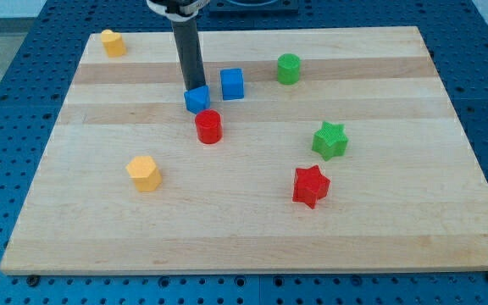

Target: Push the blue cube close to the blue triangle

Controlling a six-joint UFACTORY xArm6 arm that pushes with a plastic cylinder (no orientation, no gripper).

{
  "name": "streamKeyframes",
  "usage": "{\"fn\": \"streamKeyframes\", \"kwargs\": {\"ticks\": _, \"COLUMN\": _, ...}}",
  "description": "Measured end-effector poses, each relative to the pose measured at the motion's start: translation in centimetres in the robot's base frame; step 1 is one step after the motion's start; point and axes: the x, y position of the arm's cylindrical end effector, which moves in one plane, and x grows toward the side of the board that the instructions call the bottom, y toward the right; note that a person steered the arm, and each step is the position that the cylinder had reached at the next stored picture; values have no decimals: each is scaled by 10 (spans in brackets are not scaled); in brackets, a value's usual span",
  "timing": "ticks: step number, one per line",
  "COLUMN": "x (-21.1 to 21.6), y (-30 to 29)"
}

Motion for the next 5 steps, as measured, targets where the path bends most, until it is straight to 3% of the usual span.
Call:
{"fn": "streamKeyframes", "kwargs": {"ticks": 2, "x": -35, "y": 82}}
{"fn": "streamKeyframes", "kwargs": {"ticks": 3, "x": 1, "y": 87}}
{"fn": "streamKeyframes", "kwargs": {"ticks": 5, "x": 13, "y": 74}}
